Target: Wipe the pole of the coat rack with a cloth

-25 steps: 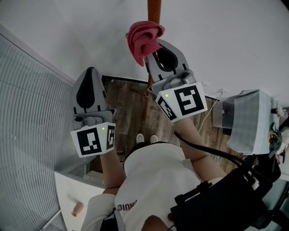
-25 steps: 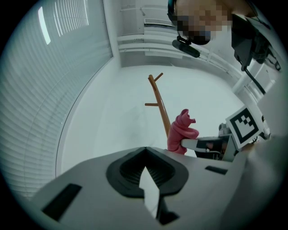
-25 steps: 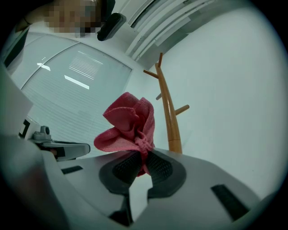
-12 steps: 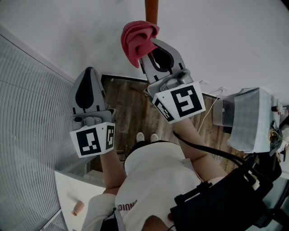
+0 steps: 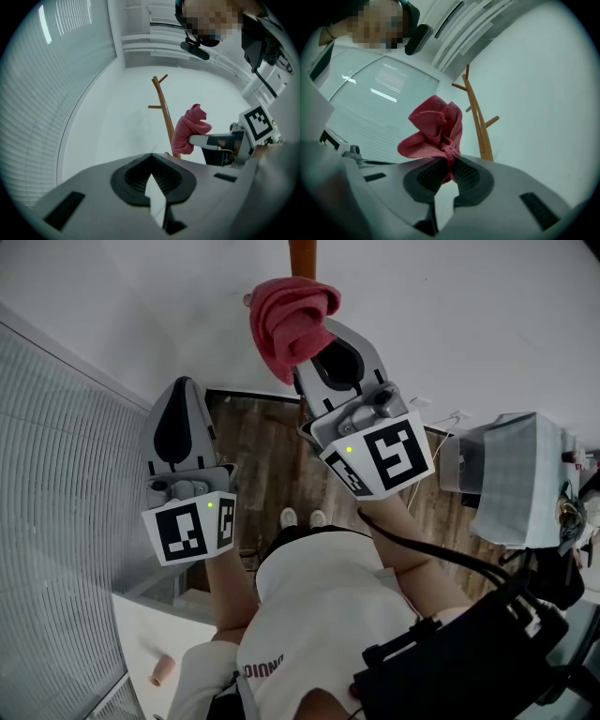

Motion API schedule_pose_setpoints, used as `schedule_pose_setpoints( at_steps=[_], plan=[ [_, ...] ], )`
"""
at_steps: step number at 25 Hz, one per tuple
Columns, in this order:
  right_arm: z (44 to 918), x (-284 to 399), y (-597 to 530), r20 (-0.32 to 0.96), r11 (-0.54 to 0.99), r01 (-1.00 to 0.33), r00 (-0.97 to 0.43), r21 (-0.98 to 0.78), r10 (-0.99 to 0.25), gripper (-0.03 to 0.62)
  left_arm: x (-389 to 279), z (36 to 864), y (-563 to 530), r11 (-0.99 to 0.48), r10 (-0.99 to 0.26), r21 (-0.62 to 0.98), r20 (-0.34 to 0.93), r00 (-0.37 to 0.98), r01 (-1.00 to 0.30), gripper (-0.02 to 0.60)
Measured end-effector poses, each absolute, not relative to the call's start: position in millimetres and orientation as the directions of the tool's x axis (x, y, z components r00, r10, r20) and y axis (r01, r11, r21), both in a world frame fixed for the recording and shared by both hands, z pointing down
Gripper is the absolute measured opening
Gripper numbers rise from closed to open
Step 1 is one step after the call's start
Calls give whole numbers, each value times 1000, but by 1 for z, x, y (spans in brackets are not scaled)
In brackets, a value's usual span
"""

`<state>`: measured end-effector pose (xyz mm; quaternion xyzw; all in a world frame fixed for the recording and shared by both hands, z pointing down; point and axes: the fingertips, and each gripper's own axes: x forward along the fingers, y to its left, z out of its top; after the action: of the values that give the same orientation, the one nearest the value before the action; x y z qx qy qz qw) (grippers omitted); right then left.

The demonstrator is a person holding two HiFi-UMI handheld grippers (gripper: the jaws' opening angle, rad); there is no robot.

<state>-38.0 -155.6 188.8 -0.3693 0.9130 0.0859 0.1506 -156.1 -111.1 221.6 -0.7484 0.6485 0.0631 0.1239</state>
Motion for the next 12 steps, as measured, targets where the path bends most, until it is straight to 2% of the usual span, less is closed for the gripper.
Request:
schedule_pose_setpoints(
  at_steps=[6,12],
  plan=[
    [189,-6,-160,-354,668,-744,-628,11,-693,46,-151,224,-114,-145,-954,-109,-250,169,-983,13],
    [217,25,-171,-288,609,-793,-582,-7,-761,46,-150,228,-116,-157,-955,-109,-236,179,-981,14]
  ],
)
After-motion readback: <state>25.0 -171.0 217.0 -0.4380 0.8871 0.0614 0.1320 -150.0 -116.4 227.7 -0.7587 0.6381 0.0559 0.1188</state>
